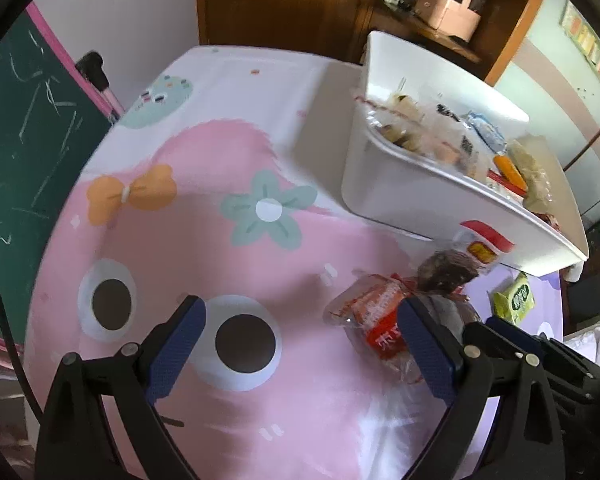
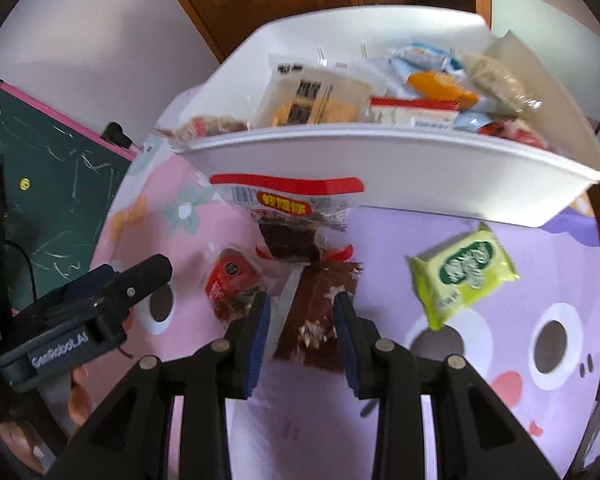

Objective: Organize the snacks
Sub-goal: 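Move both tools back over the snacks left on the table, then grasp the red date packet with left tool while right tool grasps brown wrapped candy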

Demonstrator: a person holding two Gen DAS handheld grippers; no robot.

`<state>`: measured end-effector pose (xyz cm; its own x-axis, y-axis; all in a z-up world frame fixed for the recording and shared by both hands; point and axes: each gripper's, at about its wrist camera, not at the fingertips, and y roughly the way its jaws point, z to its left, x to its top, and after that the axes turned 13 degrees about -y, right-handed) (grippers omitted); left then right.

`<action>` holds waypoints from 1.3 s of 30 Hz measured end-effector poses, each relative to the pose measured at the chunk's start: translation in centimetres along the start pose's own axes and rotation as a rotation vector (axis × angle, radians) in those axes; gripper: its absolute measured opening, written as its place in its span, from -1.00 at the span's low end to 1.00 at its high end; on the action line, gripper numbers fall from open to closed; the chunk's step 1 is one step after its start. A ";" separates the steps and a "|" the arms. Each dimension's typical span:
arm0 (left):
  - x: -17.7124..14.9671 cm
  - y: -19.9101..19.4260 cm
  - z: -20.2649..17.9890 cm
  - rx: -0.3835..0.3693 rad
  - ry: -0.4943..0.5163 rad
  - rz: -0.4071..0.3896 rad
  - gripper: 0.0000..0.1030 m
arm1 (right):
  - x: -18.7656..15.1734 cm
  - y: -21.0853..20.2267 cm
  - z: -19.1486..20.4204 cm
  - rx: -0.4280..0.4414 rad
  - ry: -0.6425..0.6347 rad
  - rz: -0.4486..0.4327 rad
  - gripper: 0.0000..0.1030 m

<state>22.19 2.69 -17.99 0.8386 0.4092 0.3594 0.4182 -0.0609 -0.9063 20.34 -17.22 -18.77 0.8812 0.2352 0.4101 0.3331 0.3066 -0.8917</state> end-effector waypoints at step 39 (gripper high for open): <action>-2.5 5.4 -5.1 0.022 0.129 0.118 0.73 | -4.1 0.2 -0.8 -0.101 -0.057 0.004 -0.29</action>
<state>24.11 -3.26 -22.64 0.9199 0.2801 0.2744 0.3076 -0.0813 -0.9480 17.06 -18.82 -20.79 0.8632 0.2891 0.4140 0.3643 0.2113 -0.9070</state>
